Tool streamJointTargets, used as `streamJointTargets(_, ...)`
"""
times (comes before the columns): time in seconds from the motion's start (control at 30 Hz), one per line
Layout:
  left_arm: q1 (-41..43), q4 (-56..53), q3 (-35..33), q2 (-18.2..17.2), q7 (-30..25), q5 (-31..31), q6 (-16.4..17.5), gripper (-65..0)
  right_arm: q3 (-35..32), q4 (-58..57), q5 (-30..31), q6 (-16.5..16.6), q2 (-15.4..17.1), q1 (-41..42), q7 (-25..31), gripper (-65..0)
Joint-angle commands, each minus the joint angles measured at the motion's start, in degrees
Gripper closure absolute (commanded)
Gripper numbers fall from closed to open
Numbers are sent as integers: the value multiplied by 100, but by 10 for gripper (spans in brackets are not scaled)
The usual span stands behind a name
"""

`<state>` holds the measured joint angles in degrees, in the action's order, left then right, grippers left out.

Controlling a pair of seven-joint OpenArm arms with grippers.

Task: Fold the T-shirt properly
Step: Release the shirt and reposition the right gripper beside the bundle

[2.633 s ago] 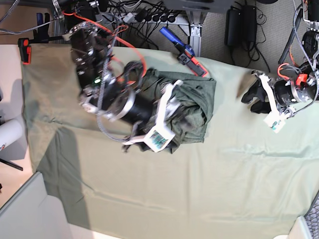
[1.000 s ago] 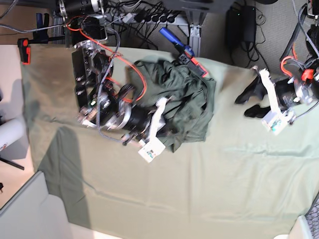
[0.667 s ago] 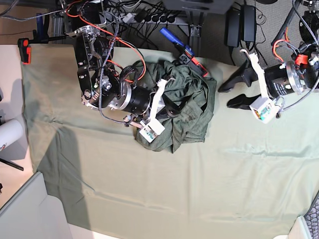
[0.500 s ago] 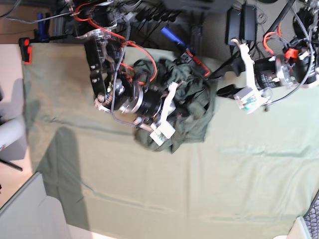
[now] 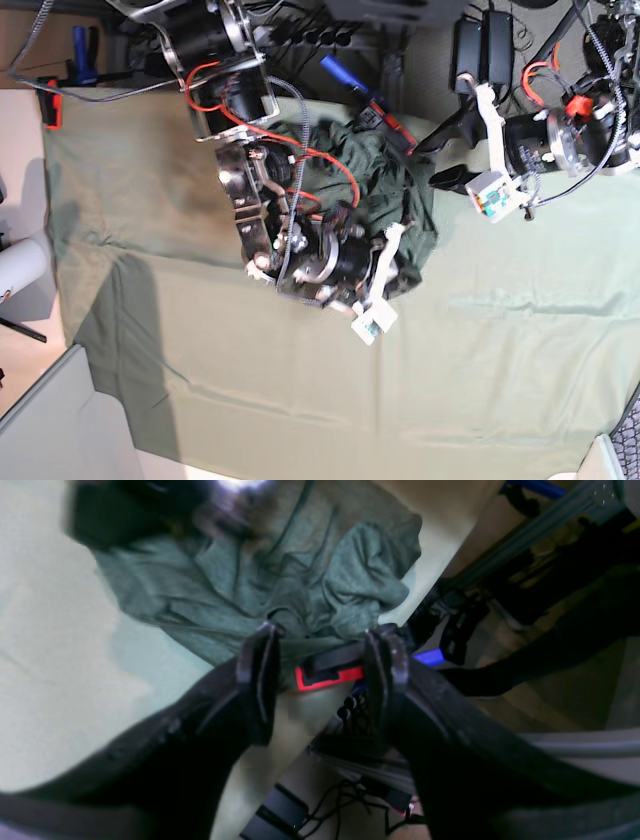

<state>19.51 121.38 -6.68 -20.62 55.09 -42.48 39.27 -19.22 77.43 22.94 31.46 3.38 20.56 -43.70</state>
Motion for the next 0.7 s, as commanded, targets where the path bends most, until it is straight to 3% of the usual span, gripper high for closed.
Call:
streamJointTargets(0.0, -13, 101, 15, -17, -101, -96, 73, -298, 20, -11, -13, 24, -79, 227, 144, 0)
streamJointTargets(0.23, -7, 101, 15, -22, -79, -92, 73, -292, 81, -566, -496, 20, -192, 708, 203, 0)
streamJointTargets(0.3, 11, 118, 15, -17, -76, 37, 73, -183, 258, -564, -669, -2, -192, 758, 221, 0)
streamJointTargets(0.37, 90, 223, -50, -17, -83, 435, 73, -87, 597, -564, -669, -17, -184, 793, 216, 0)
streamJointTargets(0.53, 146, 352, -721, -17, -391, 1453, 73, -7, 1731, -566, -625, -15, 83, 835, 216, 0)
streamJointTargets(0.67, 144, 348, -1355, -17, -994, 2514, 73, 0, 2396, -566, -592, -15, 337, 828, 208, 0)
